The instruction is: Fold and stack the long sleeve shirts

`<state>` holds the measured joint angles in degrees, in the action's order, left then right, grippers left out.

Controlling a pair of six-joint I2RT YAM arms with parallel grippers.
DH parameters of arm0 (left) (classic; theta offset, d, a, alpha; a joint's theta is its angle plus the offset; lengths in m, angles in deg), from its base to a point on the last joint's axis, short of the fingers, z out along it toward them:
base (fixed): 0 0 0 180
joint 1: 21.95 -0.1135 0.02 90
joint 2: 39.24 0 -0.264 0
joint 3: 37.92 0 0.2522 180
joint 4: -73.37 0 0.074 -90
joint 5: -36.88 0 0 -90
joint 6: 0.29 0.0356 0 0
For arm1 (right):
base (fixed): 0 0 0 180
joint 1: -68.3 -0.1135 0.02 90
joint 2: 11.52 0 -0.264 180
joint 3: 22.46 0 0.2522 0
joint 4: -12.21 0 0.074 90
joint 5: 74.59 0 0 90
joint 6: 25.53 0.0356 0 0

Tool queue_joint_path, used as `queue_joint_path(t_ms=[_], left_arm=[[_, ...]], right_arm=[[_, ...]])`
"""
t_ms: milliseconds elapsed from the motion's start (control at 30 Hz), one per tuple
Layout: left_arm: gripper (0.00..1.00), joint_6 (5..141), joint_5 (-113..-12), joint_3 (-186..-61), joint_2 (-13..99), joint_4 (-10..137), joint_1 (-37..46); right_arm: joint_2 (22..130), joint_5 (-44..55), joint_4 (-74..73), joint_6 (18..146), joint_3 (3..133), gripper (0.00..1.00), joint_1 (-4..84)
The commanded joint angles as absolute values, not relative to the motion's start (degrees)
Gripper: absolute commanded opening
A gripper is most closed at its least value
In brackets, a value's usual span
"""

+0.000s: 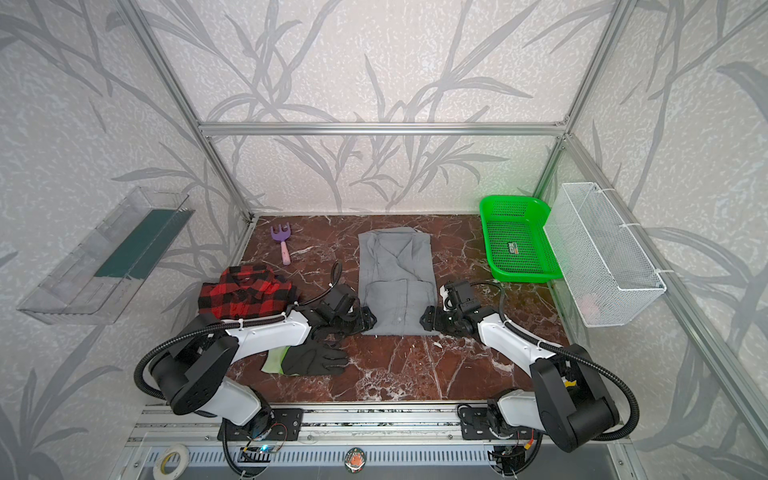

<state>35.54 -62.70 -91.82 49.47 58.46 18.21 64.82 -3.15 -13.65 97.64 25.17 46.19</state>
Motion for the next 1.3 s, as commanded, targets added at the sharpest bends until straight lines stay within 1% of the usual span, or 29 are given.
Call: queue_joint_path(t_ms=[0, 233, 400, 600, 667, 733, 900, 1033, 1100, 1167, 1200, 1267], left_arm=[[0.72, 33.4, -62.5, -89.6, 50.0, 58.5, 18.7], [0.67, 31.5, -62.9, -88.2, 51.9, 61.3, 20.4], [0.60, 30.8, -63.2, -87.4, 52.0, 61.9, 20.9], [0.59, 33.1, -59.9, -88.4, 50.0, 56.6, 19.9], [0.59, 33.9, -60.0, -89.4, 50.8, 55.8, 18.5], [0.60, 35.5, -60.4, -91.6, 52.4, 54.5, 16.5], [0.60, 40.0, -59.5, -99.8, 56.5, 50.9, 13.7], [0.62, 42.7, -58.2, -105.7, 58.6, 48.7, 10.7], [0.63, 43.4, -59.0, -108.0, 59.7, 48.3, 8.6], [0.65, 43.5, -59.7, -109.7, 60.1, 47.6, 6.8], [0.66, 43.5, -60.2, -110.5, 59.9, 46.8, 5.9], [0.69, 43.8, -60.1, -111.7, 58.6, 44.4, 4.8]], right_arm=[[66.7, -5.0, -12.5, 99.6, 24.4, 0.78, 46.4], [68.9, -5.5, -9.3, 102.5, 22.0, 0.77, 46.4], [69.5, -7.0, -7.3, 103.1, 21.3, 0.72, 46.4], [68.0, -7.9, -7.1, 104.3, 20.1, 0.66, 45.6], [66.8, -7.2, -6.3, 105.8, 19.1, 0.64, 43.1], [66.0, -6.2, -4.9, 107.9, 18.4, 0.62, 38.8], [66.3, -3.3, 2.4, 114.3, 18.6, 0.61, 25.7], [67.2, -0.4, 6.4, 116.8, 20.9, 0.61, 17.2], [68.6, 0.8, 5.4, 115.9, 23.4, 0.61, 14.1], [70.2, -0.2, 4.7, 116.0, 24.9, 0.62, 13.2], [70.2, -0.1, 2.2, 115.6, 25.8, 0.63, 13.3], [68.1, 5.0, -7.3, 113.0, 27.7, 0.67, 13.4]])
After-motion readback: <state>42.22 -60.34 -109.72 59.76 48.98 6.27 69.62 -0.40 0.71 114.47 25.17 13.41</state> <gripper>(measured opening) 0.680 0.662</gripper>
